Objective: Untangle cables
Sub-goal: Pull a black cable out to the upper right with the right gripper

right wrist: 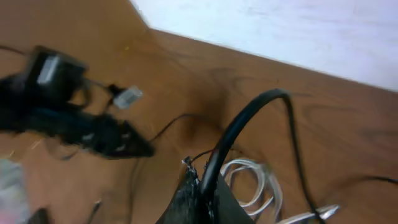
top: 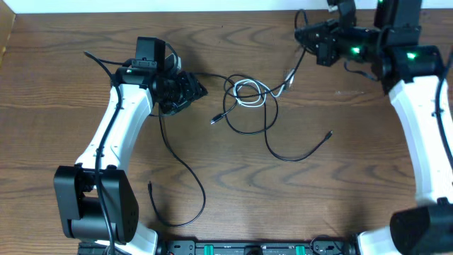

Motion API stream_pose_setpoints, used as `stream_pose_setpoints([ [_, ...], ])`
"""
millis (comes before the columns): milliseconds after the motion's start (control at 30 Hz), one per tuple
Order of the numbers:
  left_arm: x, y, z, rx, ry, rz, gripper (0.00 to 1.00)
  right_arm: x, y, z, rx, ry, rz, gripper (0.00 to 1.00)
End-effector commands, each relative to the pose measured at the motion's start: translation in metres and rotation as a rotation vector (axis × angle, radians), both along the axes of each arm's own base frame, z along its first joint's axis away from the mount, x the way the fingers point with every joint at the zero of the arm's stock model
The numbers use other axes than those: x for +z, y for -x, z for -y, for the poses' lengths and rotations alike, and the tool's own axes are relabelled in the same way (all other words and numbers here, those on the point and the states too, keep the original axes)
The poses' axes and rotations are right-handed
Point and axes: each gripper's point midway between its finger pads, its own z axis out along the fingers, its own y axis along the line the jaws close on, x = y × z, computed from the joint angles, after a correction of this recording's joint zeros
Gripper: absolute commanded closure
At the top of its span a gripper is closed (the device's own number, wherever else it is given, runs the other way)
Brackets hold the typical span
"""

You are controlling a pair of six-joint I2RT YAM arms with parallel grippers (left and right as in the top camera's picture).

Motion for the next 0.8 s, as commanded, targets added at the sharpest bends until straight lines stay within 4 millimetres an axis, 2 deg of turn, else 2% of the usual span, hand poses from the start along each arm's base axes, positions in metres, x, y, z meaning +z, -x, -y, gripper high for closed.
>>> stream_pose_setpoints([
  [0, 0.000, 0.000, -0.002, -0.011, -0.016, 0.009, 0.41, -0.027, -0.045, 0.023, -0.222, 0.031, -0.065, 0.99],
  [67, 0.000, 0.000, -0.002, -0.011, -0.016, 0.009, 0.41, -0.029, -0.055, 0.006, -0.123, 0.000, -0.001, 0.99],
  [167, -0.001, 0.000, -0.002, -0.012, -0.015, 0.008, 0.41, -0.020, -0.057, -0.019, 0.068, -0.067, 0.126, 0.99],
  [300, -0.001, 0.001, -0.002, -0.012, -0.016, 0.006, 0.41, 0.005, -0.068, -0.029, 0.142, -0.192, 0.229, 0.99],
  [400, -0.001, 0.001, -0.002, -0.013, -0.016, 0.004, 0.41, 0.053, -0.069, -0.019, 0.133, -0.303, 0.318, 0.99],
  [433, -0.001, 0.001, -0.002, -0.013, -0.016, 0.002, 0.41, 0.076, -0.066, -0.012, 0.128, -0.348, 0.358, 0.99],
  [467, -0.001, 0.002, -0.002, -0.013, -0.017, -0.001, 0.41, 0.103, -0.061, -0.003, 0.117, -0.402, 0.405, 0.99],
  [533, -0.001, 0.002, -0.002, -0.013, -0.017, -0.002, 0.41, 0.139, -0.047, 0.010, 0.112, -0.457, 0.469, 0.99],
  [633, -0.001, 0.002, -0.002, -0.013, -0.017, -0.002, 0.41, 0.178, -0.023, 0.029, 0.095, -0.488, 0.536, 0.99],
  [767, -0.001, 0.002, -0.002, -0.013, -0.017, -0.002, 0.41, 0.212, 0.012, 0.049, 0.100, -0.451, 0.621, 0.99],
])
